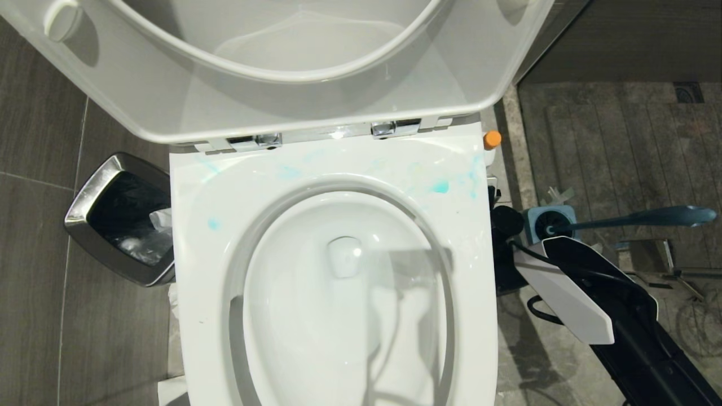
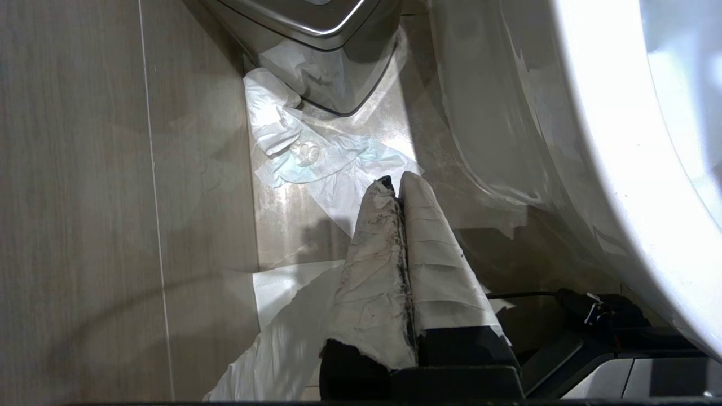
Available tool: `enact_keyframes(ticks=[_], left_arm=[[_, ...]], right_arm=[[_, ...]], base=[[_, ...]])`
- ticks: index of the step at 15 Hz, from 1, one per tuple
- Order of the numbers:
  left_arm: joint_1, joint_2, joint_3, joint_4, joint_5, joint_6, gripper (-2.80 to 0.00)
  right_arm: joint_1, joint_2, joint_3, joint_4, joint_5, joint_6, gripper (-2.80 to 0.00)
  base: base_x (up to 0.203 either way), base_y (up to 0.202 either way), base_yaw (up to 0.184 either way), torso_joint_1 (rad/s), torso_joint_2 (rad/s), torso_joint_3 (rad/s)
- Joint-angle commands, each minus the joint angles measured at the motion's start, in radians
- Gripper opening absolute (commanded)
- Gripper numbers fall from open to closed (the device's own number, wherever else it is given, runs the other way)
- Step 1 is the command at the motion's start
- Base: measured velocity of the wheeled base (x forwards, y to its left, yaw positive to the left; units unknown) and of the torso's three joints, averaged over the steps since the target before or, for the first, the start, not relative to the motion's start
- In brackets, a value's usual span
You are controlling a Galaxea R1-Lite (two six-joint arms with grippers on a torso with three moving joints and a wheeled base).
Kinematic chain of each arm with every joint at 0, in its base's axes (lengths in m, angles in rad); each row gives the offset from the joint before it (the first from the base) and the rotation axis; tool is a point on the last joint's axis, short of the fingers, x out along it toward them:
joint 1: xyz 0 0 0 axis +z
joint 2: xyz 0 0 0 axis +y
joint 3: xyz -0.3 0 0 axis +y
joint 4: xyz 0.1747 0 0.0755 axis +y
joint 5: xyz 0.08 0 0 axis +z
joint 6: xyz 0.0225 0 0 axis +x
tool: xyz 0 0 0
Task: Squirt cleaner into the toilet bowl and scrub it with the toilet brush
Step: Pour in the cleaning agent
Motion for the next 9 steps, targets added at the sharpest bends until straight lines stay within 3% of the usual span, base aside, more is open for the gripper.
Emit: enact_keyframes(ticks=[1,9], left_arm=[[0.000,0.000,0.000,0.000,0.000,0.000,-2.80],[0.000,0.001,0.000,0.000,0.000,0.000,-2.80]], right_arm=[[0.000,-0.013,0.007,-0.009,-0.001,0.001,-2.80],[0.005,-0.122,0.259,-0.009,0.002,0.043,-2.80]], base=[[0.000,0.000,0.000,0.000,0.00,0.000],[0.000,0.000,0.000,0.000,0.00,0.000]])
